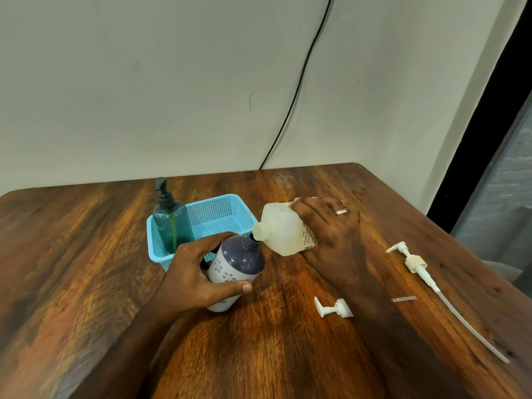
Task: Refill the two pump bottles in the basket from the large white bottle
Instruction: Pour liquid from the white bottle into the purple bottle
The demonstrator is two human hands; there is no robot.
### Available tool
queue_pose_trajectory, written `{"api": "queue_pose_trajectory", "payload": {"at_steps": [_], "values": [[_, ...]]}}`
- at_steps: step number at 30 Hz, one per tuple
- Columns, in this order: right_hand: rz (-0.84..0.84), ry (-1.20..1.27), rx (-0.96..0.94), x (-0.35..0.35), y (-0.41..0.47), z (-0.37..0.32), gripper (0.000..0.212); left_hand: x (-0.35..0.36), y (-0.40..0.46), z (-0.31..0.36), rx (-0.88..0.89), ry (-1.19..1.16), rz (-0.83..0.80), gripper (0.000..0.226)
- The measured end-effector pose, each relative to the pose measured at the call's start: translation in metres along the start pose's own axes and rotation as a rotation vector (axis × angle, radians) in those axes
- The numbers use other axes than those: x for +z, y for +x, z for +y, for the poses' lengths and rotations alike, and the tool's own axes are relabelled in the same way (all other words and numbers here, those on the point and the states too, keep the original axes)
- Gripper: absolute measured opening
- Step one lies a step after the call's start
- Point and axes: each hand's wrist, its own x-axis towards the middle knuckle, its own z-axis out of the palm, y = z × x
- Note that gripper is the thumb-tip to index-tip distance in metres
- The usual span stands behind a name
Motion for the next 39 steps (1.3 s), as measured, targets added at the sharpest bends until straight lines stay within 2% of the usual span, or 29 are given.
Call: {"api": "queue_pose_trajectory", "payload": {"at_steps": [15, 39], "values": [[0.007, -0.007, 0.0, -0.0008, 0.0001, -0.0002, 0.081, -0.0004, 0.0006, 0.0036, 0.008, -0.007, -0.006, 0.068], [0.022, -0.002, 0.004, -0.0006, 0.0004, -0.0004, 0.08, -0.0006, -0.0005, 0.0009, -0.005, -0.004, -0.004, 0.072]]}}
